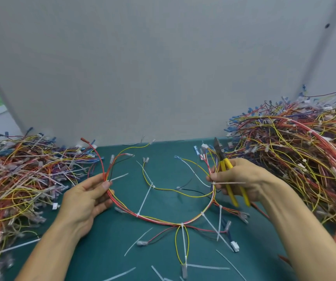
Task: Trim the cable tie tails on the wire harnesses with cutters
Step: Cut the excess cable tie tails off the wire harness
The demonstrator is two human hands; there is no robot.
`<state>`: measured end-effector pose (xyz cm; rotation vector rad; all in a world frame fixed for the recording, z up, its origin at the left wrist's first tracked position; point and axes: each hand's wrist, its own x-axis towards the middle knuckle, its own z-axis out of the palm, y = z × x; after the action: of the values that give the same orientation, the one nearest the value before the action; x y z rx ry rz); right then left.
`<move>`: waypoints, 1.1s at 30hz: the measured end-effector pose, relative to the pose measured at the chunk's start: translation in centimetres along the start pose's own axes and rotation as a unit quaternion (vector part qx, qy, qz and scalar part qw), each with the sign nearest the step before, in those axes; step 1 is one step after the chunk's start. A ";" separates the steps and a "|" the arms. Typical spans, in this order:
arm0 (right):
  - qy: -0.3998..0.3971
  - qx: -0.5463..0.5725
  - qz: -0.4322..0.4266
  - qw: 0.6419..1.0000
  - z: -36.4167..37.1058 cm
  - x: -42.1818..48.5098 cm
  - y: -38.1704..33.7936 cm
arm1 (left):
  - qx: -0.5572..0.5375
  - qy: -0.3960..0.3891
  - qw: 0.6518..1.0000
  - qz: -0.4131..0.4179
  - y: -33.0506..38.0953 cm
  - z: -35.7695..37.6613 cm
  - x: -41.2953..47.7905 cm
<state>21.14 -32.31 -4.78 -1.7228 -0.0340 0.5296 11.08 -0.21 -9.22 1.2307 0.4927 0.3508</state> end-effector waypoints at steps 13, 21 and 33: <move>-0.019 -0.044 0.037 0.998 0.3 0.2 0.2 | 0.025 0.005 0.999 -0.029 0.1 -0.3 0.2; 0.044 -0.301 0.035 0.952 0.6 0.6 0.7 | 0.226 0.034 0.974 -0.012 -0.6 0.3 0.1; 0.075 -0.348 0.051 0.933 0.8 0.4 0.6 | 0.484 0.100 0.866 0.070 -0.5 0.0 0.1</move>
<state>21.08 -31.58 -5.56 -2.4687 -0.0236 0.4906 11.16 -0.36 -9.66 2.2334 0.8075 0.3646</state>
